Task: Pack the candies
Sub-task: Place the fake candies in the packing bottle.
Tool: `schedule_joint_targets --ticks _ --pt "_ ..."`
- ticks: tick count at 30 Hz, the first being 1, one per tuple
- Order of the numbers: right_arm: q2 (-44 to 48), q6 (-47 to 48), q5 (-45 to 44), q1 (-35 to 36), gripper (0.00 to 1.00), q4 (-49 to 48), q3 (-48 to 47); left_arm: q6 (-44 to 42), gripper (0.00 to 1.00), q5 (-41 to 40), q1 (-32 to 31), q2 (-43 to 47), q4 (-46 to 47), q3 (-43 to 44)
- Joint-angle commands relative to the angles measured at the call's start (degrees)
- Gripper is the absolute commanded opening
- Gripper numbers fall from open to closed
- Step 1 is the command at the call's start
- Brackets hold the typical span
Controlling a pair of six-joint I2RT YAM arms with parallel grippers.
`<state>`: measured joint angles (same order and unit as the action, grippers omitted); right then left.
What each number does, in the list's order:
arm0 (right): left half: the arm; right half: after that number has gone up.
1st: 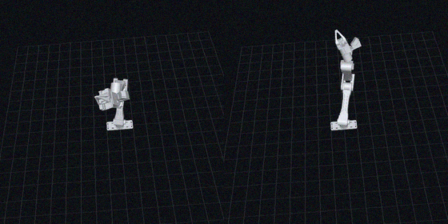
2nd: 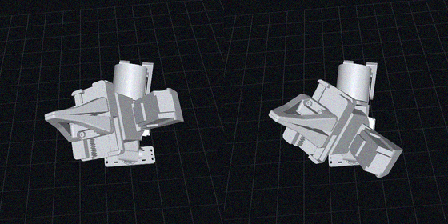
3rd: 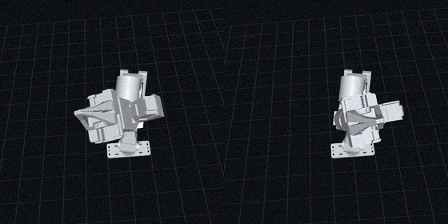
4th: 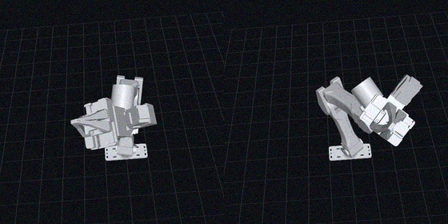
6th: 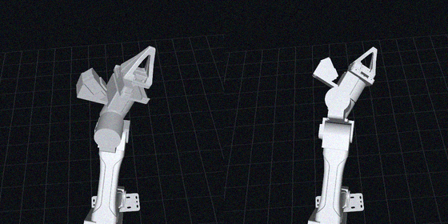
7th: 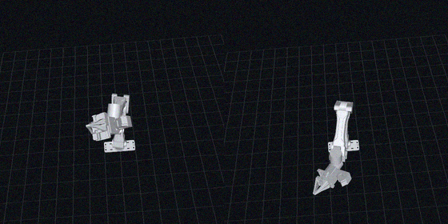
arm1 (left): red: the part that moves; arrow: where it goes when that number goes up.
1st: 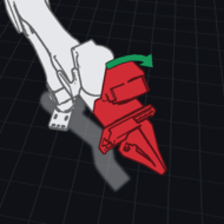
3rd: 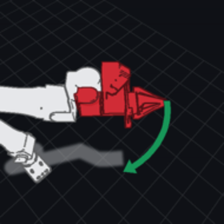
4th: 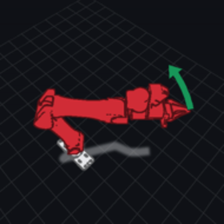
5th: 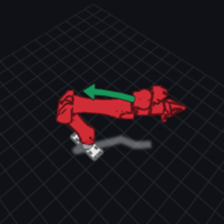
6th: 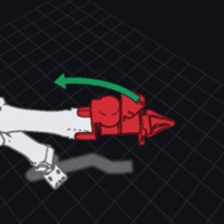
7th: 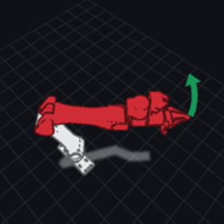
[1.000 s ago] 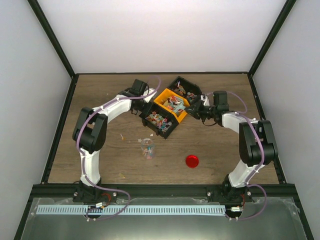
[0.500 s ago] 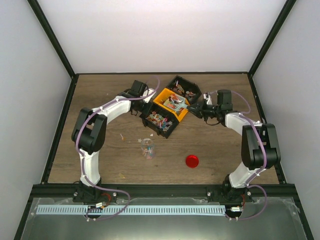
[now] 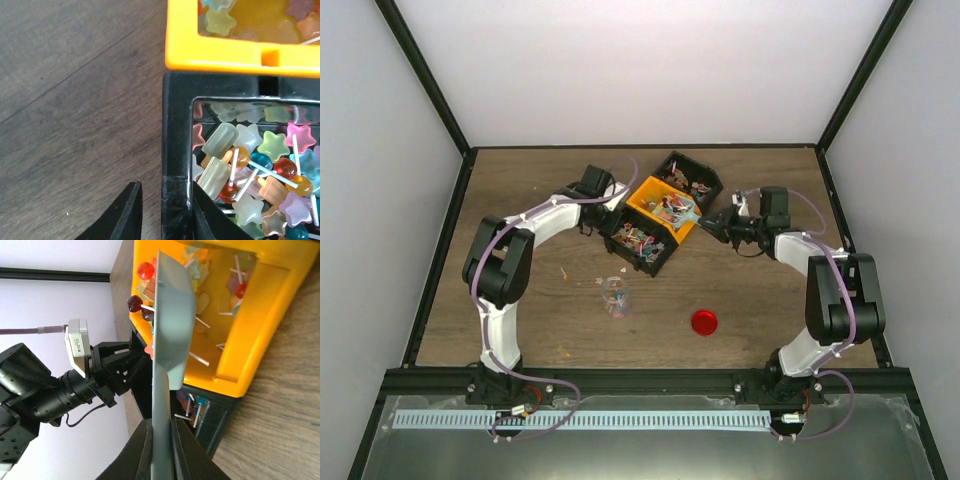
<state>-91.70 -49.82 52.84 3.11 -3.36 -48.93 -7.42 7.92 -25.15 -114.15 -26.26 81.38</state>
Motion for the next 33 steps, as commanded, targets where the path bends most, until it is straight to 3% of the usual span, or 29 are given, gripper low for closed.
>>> schedule_joint_targets --ticks 1,12,33 --pt "1.9 -2.4 3.6 0.4 0.01 -6.4 3.5 0.2 0.27 0.2 0.2 2.5 0.2 -1.1" --pt "2.8 0.1 4.0 -0.2 0.01 -3.5 2.1 0.7 0.46 -1.1 0.3 3.3 -1.4 -0.4" --pt "4.9 -7.4 6.6 -5.5 0.01 -13.3 3.0 1.7 0.50 -1.2 0.4 9.8 -2.6 -4.3"
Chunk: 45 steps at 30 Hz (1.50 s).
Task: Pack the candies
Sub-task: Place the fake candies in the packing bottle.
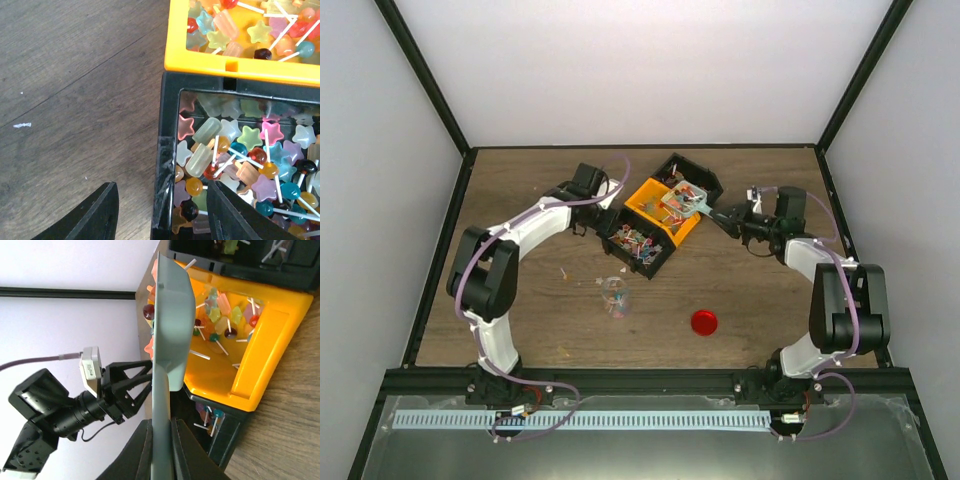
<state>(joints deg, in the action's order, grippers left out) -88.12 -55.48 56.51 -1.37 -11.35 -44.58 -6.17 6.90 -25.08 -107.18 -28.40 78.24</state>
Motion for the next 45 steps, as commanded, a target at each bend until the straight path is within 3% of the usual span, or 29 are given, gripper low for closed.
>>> schedule_joint_targets --ticks 1,14,23,27,32,37,45 --pt "1.1 -1.5 3.3 -1.0 0.01 -5.2 -1.3 0.5 0.50 0.0 0.3 3.1 -0.5 -1.3" --pt "13.7 -10.4 5.9 -1.0 0.01 -13.5 9.1 8.9 0.54 -2.7 1.0 7.7 2.9 -5.2" --pt "19.3 -4.1 10.1 -0.7 0.01 -4.9 9.9 12.6 0.54 -1.4 1.0 9.7 4.7 -4.9" --pt "23.1 -5.0 12.4 -0.7 0.01 -7.2 12.4 15.3 0.52 -1.7 1.3 10.5 5.3 -4.3" --pt "27.3 -5.4 12.1 -0.5 0.01 -4.9 16.1 23.6 0.52 1.2 1.3 13.8 5.8 -6.7" --pt "34.8 -6.3 12.1 0.3 0.01 -1.1 20.0 25.8 0.53 -0.1 1.3 17.5 4.1 -9.3" --pt "51.3 -9.3 8.2 2.8 0.01 8.2 24.7 25.2 0.71 -0.6 1.3 22.0 2.6 -13.4"
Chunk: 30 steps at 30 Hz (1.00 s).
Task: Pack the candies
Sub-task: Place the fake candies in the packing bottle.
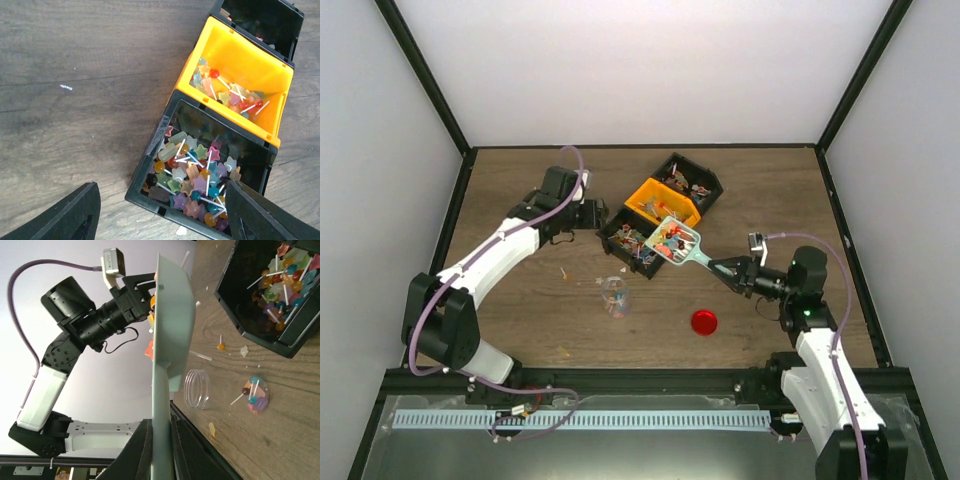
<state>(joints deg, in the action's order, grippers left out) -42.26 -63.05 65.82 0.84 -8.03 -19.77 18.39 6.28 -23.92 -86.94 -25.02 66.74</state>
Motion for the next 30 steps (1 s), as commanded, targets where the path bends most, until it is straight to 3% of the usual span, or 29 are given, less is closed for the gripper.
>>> schedule_joint_targets --ticks 1,4,14,30 --pt "6.3 -1.5 -0.9 0.6 0.01 7.2 -0.6 0.9 0.72 0.5 0.2 1.9 -1.0 -2.1" --pt "8.8 1.6 -1.3 1.1 0.01 14.1 -2.9 1.9 0.75 1.6 0.1 3.3 -0.4 -3.3" --pt "13.8 5.3 0.7 1.6 0.01 23.9 -5.4 4.1 0.77 3.7 0.1 5.2 4.1 -8.9" --pt "17.2 7.7 0.3 3.8 0.01 32.6 -8.8 5.4 0.77 5.6 0.1 3.2 7.3 -9.8"
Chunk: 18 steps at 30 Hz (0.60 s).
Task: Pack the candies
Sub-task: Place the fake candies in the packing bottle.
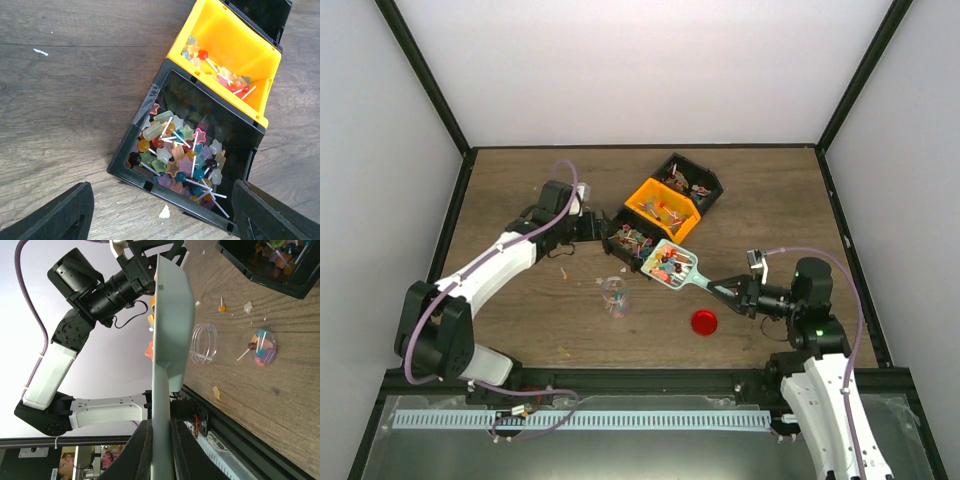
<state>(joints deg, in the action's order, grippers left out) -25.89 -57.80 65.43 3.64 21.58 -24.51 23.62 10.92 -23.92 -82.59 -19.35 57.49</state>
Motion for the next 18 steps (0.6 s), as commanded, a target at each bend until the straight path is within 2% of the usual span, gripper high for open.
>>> schedule_joint_targets --ticks 1,8,18 --pt "1.0 2.6 0.8 1.0 0.01 3.5 -4.1 0.1 0.77 0.9 0.2 -1.2 1.8 -0.6" --pt "0.7 1.8 1.5 1.7 0.01 1.9 -3.2 -0.6 0.77 0.8 0.2 -2.2 1.8 -0.4" --pt "-7.2 2.6 -1.0 7.0 0.01 -4.5 -5.2 -1.2 0.77 0.5 0.2 -3.3 1.4 0.6"
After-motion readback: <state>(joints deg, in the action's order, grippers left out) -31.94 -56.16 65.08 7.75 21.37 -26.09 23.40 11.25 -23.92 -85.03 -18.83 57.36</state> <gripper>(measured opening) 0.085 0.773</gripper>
